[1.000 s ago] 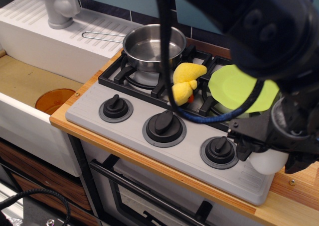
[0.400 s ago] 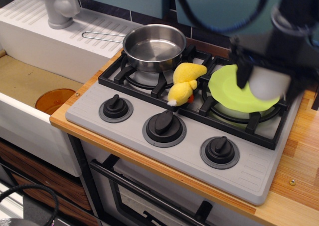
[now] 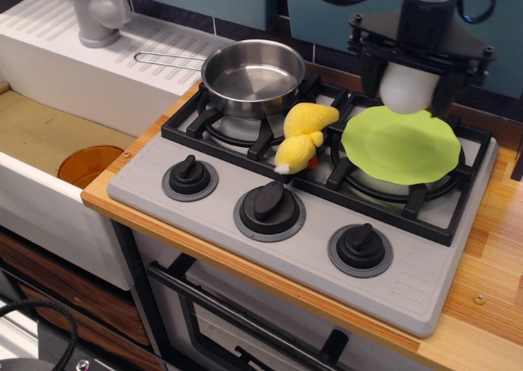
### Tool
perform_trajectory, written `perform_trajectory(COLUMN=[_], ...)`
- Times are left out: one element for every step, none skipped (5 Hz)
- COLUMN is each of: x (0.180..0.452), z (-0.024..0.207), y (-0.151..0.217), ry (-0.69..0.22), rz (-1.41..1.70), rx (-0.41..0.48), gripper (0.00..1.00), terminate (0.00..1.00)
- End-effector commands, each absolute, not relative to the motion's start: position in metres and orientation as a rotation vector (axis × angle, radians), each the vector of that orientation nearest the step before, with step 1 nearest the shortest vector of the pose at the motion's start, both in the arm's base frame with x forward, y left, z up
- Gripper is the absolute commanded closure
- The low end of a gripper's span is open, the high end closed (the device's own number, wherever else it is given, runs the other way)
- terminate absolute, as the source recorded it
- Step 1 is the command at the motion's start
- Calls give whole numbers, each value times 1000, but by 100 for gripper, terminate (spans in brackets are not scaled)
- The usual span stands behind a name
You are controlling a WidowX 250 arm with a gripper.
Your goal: Put egg on plate and stuffedduck in pot or pan on stove
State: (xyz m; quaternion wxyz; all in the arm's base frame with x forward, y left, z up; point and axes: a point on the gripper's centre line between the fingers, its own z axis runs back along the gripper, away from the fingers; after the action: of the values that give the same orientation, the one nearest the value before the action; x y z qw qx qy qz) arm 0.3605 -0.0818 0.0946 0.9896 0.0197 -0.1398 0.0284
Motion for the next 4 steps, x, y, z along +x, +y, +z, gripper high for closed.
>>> perform_trajectory(x=[385,383,376,370], z=[100,94,94,100], y=[-84,-88,-96,-100], ry=[-353,-357,-352,-323], rz=[45,55,78,80], rx=[15,11,16,16], gripper=[100,0,0,0], terminate=[0,0,0,0])
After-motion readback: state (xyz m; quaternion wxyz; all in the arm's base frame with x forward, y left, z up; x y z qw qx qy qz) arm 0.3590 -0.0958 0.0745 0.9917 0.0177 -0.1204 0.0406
